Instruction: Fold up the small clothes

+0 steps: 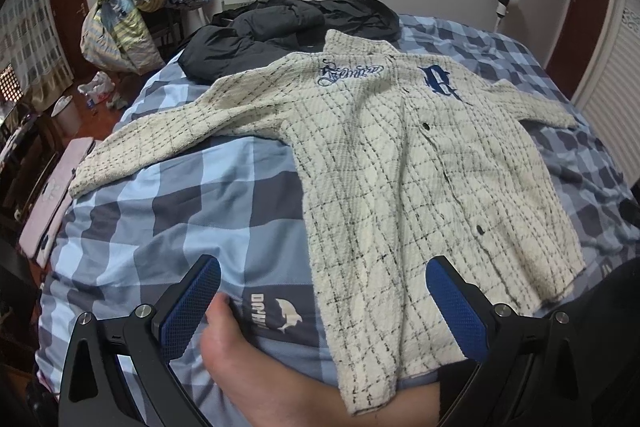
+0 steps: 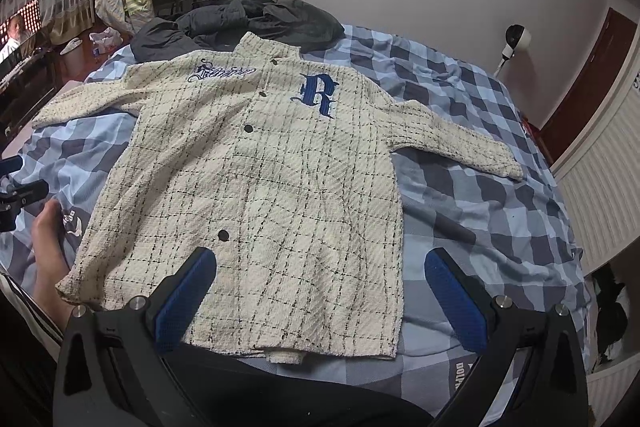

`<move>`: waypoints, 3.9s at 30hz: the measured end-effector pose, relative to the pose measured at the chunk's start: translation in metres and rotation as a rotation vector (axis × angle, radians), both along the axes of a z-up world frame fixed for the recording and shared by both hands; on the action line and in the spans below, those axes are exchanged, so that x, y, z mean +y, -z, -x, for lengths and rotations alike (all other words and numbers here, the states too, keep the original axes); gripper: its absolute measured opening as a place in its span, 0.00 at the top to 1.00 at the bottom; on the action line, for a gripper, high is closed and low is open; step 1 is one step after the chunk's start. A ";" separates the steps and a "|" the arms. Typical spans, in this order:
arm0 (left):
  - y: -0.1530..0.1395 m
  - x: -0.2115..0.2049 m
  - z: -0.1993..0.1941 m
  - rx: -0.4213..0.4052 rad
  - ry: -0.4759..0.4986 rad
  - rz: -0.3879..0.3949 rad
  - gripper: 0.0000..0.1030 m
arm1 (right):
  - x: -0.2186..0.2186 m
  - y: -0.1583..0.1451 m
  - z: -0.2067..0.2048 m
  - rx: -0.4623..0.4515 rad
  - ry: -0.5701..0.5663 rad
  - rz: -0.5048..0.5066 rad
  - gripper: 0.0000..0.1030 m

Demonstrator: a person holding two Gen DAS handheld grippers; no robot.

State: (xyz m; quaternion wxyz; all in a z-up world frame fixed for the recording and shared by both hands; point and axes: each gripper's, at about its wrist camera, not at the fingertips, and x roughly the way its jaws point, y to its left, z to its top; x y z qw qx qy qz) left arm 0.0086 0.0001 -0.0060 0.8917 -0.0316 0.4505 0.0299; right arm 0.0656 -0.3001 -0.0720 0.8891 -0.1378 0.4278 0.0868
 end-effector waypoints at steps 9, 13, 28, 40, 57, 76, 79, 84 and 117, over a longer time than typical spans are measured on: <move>-0.024 -0.026 -0.002 -0.014 -0.032 -0.079 0.00 | -0.001 -0.003 -0.002 0.006 0.016 -0.026 0.01; -0.058 -0.048 -0.004 0.028 -0.025 -0.104 0.00 | -0.005 -0.008 0.002 -0.001 0.017 -0.053 0.01; -0.084 -0.032 -0.044 -0.027 0.003 -0.068 0.00 | -0.094 -0.007 -0.025 0.210 0.136 -0.609 0.01; 0.028 0.027 -0.081 0.152 -0.061 -0.059 0.01 | -0.230 0.073 -0.221 0.358 0.525 -0.793 0.01; 0.062 0.036 -0.090 0.285 -0.059 0.121 0.00 | -0.174 0.159 -0.371 0.269 0.801 -0.810 0.05; 0.049 0.044 -0.076 0.225 -0.086 0.098 0.00 | -0.145 0.038 -0.246 0.081 0.500 -0.871 0.16; 0.048 0.044 -0.077 0.223 -0.083 0.107 0.01 | -0.206 0.051 -0.235 0.042 0.678 -0.884 0.01; 0.050 0.039 -0.080 0.227 -0.070 0.089 0.01 | -0.293 0.114 -0.261 0.194 0.914 -0.986 0.01; 0.058 0.053 -0.087 0.228 -0.120 0.203 0.01 | -0.133 -0.176 -0.311 -0.537 0.584 -0.280 0.96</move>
